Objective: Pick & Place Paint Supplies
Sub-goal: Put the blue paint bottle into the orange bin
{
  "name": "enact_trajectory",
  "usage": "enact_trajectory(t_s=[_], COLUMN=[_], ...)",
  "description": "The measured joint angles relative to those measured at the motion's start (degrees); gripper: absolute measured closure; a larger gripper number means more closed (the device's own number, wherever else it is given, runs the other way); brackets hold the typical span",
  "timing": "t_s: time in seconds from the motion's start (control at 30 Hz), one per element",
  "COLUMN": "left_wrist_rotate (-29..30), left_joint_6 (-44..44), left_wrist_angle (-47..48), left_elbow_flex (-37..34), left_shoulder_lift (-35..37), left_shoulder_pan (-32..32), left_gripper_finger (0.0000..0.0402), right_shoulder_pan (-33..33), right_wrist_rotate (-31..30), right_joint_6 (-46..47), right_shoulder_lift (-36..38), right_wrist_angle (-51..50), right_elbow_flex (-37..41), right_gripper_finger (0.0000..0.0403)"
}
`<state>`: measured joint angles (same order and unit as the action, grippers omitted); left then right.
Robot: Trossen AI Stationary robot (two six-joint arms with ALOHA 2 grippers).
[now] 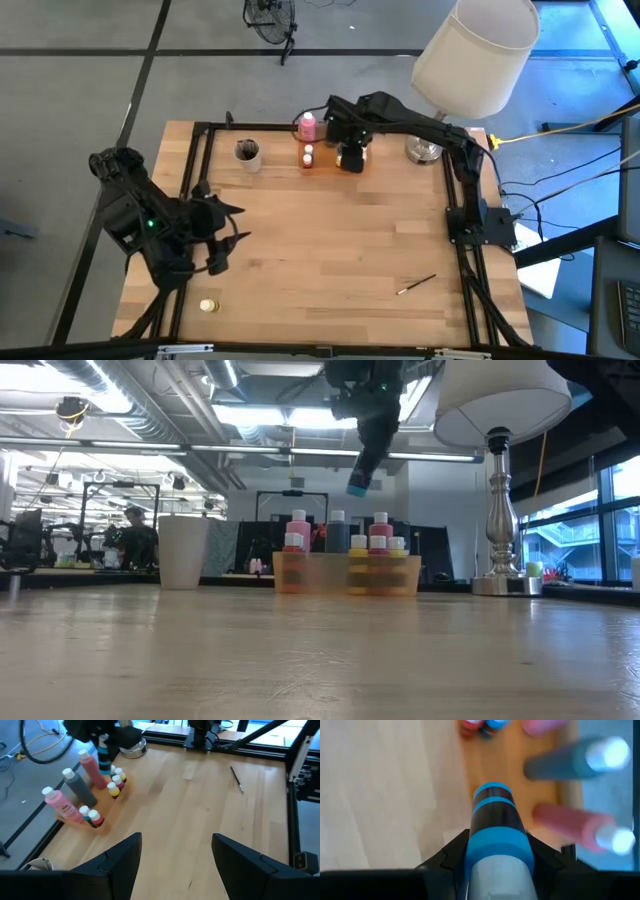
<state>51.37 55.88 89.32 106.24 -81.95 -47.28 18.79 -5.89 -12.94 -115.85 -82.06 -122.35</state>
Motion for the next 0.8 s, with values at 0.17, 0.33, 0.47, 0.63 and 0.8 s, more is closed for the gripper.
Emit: enact_trajectory(t_s=[0.17, 0.33, 0.47, 0.63, 0.8], left_wrist_rotate=[-0.01, -0.02, -0.03, -0.37, -0.5], left_joint_6=[-0.01, -0.01, 0.46, 2.08, 2.1], left_wrist_angle=[0.0, -0.9, -1.41, -1.55, -2.16], left_elbow_flex=[0.0, 0.0, 0.0, 0.0, 0.0], left_shoulder_lift=[0.0, 0.0, 0.0, 0.0, 0.0], left_shoulder_pan=[1.38, 2.22, 2.2, 2.17, 2.17], left_gripper_finger=[0.0164, 0.0164, 0.0164, 0.0164, 0.0164], right_shoulder_pan=[-2.84, -3.2, -3.02, -2.48, -1.85], right_wrist_rotate=[0.12, 0.05, -0.5, -0.48, -0.5], right_joint_6=[-4.15, -4.47, -4.49, -4.82, -5.4], right_shoulder_lift=[-0.54, -3.15, -6.12, -8.49, -10.18], right_wrist_angle=[3.86, 7.07, 6.57, 6.63, 7.41], right_elbow_flex=[0.0, 0.0, 0.0, 0.0, 0.0], right_gripper_finger=[0.0267, 0.0267, 0.0267, 0.0267, 0.0267])
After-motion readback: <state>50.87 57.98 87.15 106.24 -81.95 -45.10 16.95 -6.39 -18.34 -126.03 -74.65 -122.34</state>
